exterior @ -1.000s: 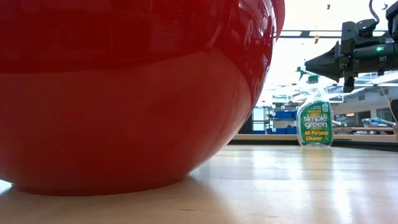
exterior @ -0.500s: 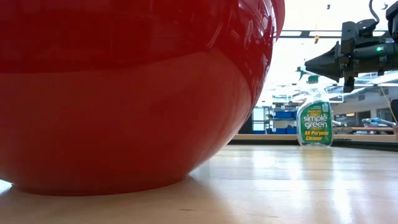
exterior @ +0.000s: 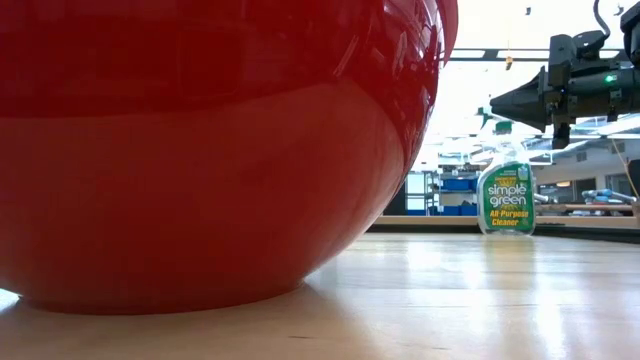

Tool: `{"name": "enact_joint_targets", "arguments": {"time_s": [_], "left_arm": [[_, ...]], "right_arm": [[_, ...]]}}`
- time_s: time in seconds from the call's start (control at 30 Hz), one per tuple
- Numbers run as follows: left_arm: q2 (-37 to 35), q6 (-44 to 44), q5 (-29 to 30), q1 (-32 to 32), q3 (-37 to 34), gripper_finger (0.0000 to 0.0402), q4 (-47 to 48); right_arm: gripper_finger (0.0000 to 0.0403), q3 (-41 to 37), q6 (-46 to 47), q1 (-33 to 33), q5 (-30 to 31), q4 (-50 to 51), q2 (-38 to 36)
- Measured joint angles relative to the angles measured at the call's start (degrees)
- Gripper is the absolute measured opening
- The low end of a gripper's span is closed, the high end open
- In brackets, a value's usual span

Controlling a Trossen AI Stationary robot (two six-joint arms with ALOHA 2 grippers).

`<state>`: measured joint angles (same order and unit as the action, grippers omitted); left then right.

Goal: Nest bowls inside each other
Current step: Return to Home Position

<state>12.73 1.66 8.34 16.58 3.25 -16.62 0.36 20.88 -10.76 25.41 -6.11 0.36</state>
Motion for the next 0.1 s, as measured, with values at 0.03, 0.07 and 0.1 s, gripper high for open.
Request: {"name": "enact_joint_targets", "arguments": {"time_s": [0.03, 0.07, 0.1], "left_arm": [[0.0, 0.0, 0.0, 0.0, 0.0, 0.0116, 0.0], [0.0, 0.0, 0.0, 0.0, 0.0, 0.0116, 0.0], [0.0, 0.0, 0.0, 0.0, 0.0, 0.0116, 0.0]], "right_arm": [[0.0083, 0.0, 0.0, 0.0, 0.0, 0.0, 0.0], [0.0083, 0.0, 0.0, 0.0, 0.0, 0.0, 0.0], [0.0083, 0.0, 0.0, 0.0, 0.0, 0.0, 0.0]]}}
